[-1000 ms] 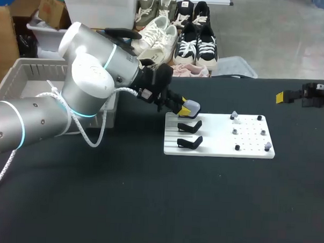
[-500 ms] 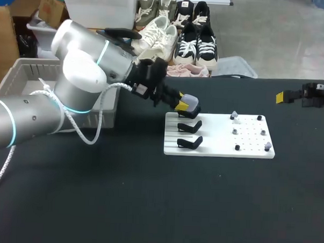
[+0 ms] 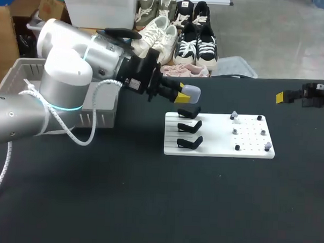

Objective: Pick up each earbud case from the left stands, insert the matching earbuds, close the lid, and place the case in the box.

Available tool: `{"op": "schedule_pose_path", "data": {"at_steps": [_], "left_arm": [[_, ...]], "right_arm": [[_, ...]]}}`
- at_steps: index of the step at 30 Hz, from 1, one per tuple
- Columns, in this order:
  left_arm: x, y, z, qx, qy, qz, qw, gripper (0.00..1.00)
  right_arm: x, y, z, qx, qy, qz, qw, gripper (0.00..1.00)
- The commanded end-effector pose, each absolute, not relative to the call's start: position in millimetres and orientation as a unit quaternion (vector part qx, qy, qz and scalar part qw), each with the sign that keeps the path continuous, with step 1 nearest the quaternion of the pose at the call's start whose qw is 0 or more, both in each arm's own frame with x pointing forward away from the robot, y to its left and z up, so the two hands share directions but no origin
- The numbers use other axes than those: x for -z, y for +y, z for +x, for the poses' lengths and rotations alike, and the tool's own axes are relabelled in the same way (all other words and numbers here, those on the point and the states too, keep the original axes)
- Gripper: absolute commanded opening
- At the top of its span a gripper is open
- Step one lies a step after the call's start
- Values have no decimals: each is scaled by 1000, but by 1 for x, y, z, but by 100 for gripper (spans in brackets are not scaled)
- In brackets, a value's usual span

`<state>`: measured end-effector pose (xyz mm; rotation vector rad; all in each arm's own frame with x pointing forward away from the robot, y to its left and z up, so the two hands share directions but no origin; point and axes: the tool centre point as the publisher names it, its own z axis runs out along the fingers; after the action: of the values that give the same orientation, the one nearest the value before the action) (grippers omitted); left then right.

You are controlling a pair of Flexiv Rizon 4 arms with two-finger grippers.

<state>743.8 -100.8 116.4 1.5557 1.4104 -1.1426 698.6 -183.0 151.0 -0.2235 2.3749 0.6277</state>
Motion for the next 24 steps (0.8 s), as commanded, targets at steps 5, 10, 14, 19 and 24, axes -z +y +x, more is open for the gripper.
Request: {"op": "schedule_pose_path", "data": {"at_steps": [5, 10, 14, 19, 24], "left_arm": [[-138, -102, 696, 414, 539, 585, 442, 0], [-144, -108, 684, 417, 532, 587, 445, 0], [-146, -113, 677, 420, 532, 584, 446, 0], [-145, -118, 670, 420, 535, 577, 453, 0], [-144, -122, 665, 418, 533, 577, 457, 0]], "right_arm": [[-150, -185, 700, -244, 908, -88, 331, 100], [-150, -185, 700, -244, 908, -88, 331, 100], [-150, -185, 700, -244, 908, -88, 331, 100], [-150, -185, 700, -244, 908, -88, 331, 100], [-150, -185, 700, -244, 908, -88, 331, 100]]}}
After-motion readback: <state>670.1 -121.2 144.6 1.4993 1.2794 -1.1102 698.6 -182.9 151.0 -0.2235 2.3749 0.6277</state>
